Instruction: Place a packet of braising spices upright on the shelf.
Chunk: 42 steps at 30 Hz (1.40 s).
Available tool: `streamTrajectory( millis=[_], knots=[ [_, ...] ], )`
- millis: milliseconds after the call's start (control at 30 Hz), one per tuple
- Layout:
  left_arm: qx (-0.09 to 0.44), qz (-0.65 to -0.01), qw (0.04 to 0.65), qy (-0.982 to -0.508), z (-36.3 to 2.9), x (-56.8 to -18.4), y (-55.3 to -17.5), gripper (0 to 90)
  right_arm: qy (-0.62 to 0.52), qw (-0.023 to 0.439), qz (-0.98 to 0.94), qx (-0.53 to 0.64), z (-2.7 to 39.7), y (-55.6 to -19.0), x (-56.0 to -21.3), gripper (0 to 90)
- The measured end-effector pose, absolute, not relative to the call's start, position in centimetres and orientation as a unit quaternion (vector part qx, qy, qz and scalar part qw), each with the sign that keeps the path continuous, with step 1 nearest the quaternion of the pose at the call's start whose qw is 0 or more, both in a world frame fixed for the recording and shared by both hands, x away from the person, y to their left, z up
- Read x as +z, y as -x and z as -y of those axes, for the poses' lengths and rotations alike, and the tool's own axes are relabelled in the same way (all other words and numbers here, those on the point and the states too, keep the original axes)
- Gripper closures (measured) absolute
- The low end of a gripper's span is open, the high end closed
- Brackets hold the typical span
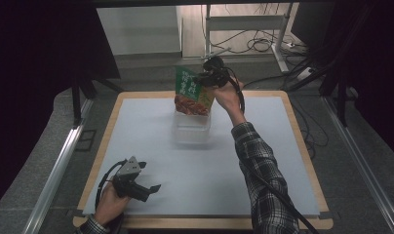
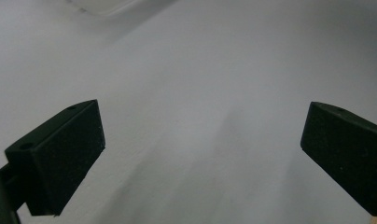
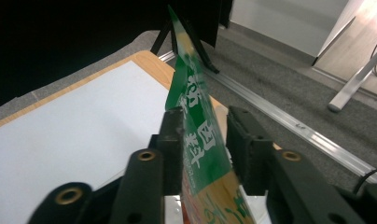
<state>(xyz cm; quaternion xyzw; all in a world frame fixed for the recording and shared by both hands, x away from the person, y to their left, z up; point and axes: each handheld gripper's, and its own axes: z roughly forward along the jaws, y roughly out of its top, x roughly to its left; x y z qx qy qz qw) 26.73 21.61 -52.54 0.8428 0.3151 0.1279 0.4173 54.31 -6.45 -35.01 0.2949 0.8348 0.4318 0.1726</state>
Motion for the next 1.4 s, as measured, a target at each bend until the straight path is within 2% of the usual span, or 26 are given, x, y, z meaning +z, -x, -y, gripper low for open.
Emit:
streamTrajectory(
  millis=[33, 400, 767, 967, 1400],
  knots=[
    [0.128, -0.315, 0.417, -0.843, -21.6, -52.5, -26.7, 0.0, -0.292, 0.176, -0.835, 0.432, 6.6, -54.2, -35.2, 60.0],
    [0.126, -0.316, 0.412, -0.845, -21.6, -52.6, -26.8, 0.0, -0.286, 0.189, -0.824, 0.45, 8.0, -53.9, -34.9, 38.1],
    [0.127, -0.316, 0.409, -0.847, -21.6, -52.6, -26.7, 0.0, -0.285, 0.199, -0.821, 0.453, 8.8, -53.5, -34.6, 19.3],
    [0.127, -0.317, 0.409, -0.846, -21.6, -52.6, -26.8, 0.0, -0.29, 0.189, -0.819, 0.458, 9.5, -53.3, -34.5, 10.6],
    [0.127, -0.316, 0.408, -0.847, -21.6, -52.6, -26.8, 0.0, -0.3, 0.169, -0.811, 0.473, 10.4, -52.3, -34.7, 2.0]
  ],
)
